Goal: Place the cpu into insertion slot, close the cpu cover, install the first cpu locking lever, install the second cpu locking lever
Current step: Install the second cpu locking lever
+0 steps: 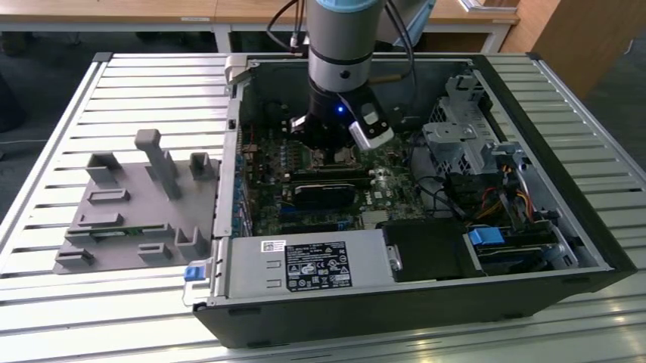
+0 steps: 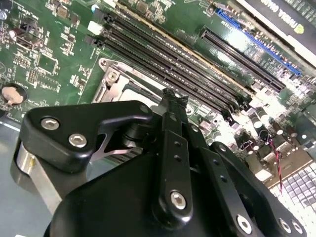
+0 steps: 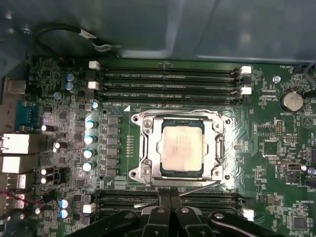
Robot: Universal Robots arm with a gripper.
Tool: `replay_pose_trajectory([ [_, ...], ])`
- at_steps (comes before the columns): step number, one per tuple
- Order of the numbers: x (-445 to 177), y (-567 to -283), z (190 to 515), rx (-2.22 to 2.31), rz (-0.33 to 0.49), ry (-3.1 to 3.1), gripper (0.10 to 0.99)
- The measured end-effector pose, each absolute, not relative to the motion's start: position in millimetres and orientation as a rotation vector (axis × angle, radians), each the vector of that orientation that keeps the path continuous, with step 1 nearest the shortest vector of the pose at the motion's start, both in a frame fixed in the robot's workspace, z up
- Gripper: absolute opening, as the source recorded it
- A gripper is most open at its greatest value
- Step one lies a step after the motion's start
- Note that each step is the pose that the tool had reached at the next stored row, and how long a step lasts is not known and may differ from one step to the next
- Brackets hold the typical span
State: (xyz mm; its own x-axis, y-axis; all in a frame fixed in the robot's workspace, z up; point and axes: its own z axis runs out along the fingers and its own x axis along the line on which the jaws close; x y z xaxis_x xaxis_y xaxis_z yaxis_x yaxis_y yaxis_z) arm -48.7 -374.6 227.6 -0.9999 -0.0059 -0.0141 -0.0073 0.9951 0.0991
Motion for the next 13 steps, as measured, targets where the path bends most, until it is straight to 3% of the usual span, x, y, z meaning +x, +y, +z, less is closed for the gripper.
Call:
replay_pose_trajectory([
  [13,-60,-386,223,-0.009,0.266,3.116,0.106],
])
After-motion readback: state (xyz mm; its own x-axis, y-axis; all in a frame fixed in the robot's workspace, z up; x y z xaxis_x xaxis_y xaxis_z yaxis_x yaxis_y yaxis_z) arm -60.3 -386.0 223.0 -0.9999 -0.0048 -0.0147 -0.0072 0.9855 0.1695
